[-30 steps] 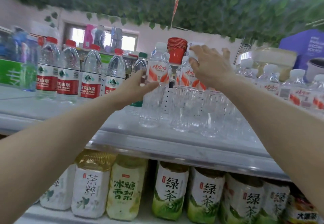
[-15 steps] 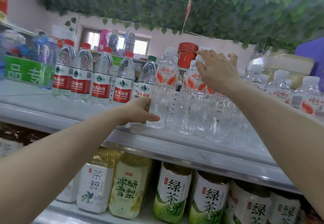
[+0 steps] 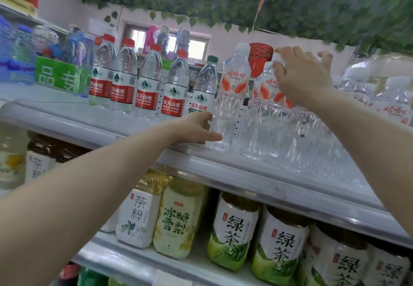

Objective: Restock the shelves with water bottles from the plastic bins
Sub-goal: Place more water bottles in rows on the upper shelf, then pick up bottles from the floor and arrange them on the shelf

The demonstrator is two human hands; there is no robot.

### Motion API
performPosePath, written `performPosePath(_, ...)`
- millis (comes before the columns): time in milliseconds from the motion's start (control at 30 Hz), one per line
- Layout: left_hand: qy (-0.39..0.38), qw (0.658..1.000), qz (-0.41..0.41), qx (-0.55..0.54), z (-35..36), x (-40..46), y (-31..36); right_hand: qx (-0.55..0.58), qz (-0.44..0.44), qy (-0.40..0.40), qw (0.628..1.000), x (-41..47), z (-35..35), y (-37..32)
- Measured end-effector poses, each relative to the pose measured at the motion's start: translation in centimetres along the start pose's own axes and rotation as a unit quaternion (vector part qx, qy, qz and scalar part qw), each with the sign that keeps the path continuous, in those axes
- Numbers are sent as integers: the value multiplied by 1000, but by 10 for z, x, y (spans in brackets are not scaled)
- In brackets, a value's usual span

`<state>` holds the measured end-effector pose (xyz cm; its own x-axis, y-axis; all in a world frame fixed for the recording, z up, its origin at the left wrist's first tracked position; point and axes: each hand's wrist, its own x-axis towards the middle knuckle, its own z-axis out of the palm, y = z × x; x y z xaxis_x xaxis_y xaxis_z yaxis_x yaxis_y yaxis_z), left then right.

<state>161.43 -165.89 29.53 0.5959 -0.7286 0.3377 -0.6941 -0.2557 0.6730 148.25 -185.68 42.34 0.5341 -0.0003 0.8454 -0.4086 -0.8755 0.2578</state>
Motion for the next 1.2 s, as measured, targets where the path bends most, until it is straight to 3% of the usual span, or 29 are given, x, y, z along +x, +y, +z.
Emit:
performPosePath(267, 57, 991, 14, 121, -4, -8, 8, -28, 27, -36, 999, -3, -7, -11)
performPosePath(433, 182, 953, 121, 211, -38, -38, 3, -91, 28, -18, 995, -30, -25, -46)
performPosePath(567, 210, 923, 195, 257, -74, -87, -16, -107, -11, -24, 994, -74, -40, -112)
performPosePath(800, 191, 887, 256, 334, -112, -181, -85, -64, -40, -108, 991, -152, -60, -253)
performPosePath(967, 158, 896, 247, 334, -114, -244, -153, -34, -40, -163, 985, -217, -52, -327)
performPosePath(1200, 105, 920, 209, 313, -67, -323, -283, 94, -59, -231, 967, -343, 12, -417)
